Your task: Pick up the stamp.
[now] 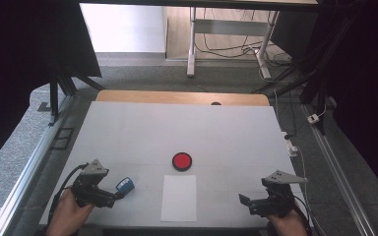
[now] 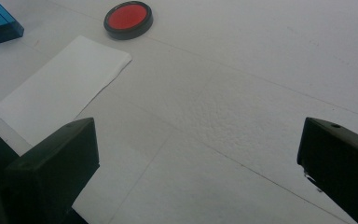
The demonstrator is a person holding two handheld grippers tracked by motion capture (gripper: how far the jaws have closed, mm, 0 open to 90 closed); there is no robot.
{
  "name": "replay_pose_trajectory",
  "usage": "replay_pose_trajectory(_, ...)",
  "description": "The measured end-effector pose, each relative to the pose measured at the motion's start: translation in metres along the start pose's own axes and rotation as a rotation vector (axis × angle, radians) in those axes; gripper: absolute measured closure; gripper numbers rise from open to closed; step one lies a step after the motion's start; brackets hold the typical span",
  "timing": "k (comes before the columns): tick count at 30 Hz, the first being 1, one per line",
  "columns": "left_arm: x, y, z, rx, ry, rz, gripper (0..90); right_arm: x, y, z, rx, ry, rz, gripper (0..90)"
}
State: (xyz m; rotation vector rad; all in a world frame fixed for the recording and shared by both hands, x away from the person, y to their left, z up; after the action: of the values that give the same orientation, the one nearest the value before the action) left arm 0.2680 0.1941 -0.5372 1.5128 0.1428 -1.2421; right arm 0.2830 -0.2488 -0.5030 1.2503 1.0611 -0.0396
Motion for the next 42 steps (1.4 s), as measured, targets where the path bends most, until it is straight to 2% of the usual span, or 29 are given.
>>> replay_pose_trajectory(6, 0.01, 0.007, 0.0, 0.01, 0.01, -0.026, 0.0, 0.0, 0.0, 0.0, -0.004, 0.0, -0.004, 0.0)
replay_pose_trajectory(13, 0.019, 0.009, -0.001, 0.028, 0.048, -0.066, 0.0, 0.0, 0.0, -0.001, -0.006, -0.002, -0.005, 0.0)
replay_pose_trajectory(17, 0.022, 0.007, -0.001, 0.044, 0.034, -0.091, 0.0, 0.0, 0.0, -0.001, -0.007, -0.002, -0.005, 0.0)
replay_pose_trajectory(21, 0.022, 0.006, -0.001, 0.035, 0.027, -0.096, 0.0, 0.0, 0.0, -0.001, -0.006, -0.003, -0.006, 0.0)
replay_pose_trajectory(25, 0.023, 0.004, -0.002, 0.041, 0.037, -0.109, 10.2, 0.0, 0.0, -0.001, -0.007, -0.001, -0.006, 0.0)
replay_pose_trajectory(26, 0.023, 0.004, -0.002, 0.04, 0.033, -0.111, 10.2, 0.0, 0.0, -0.001, -0.007, -0.001, -0.006, 0.0)
replay_pose_trajectory(30, 0.022, 0.002, -0.002, 0.052, 0.019, -0.121, 26.8, 0.0, 0.0, -0.001, -0.007, -0.001, -0.006, 0.0)
replay_pose_trajectory(32, 0.021, 0.001, -0.001, 0.062, 0.025, -0.129, 38.0, 0.001, 0.0, -0.001, -0.01, -0.001, -0.006, 0.0)
replay_pose_trajectory(33, 0.021, 0.001, -0.001, 0.067, 0.027, -0.131, 38.0, 0.001, 0.0, -0.001, -0.01, -0.001, -0.006, 0.0)
replay_pose_trajectory(35, 0.021, 0.001, 0.0, 0.066, 0.021, -0.133, 47.4, 0.001, 0.0, -0.001, -0.01, 0.0, -0.006, 0.0)
replay_pose_trajectory(42, 0.021, 0.001, 0.002, 0.076, 0.006, -0.14, 58.1, 0.001, 0.0, -0.002, -0.014, 0.001, -0.008, 0.0)
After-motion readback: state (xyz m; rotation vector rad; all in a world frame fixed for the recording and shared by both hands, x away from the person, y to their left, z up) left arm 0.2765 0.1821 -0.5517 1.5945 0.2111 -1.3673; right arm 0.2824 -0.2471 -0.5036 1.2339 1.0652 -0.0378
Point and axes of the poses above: each handheld gripper's, and its own axes: x roughly forward along the jaws, y roughly out of its top, z roughly to its right, the point moved 7 cm from there along x, roughly forward along the jaws, and after that the axes turned 3 degrees about -x, right-handed, at the moved point
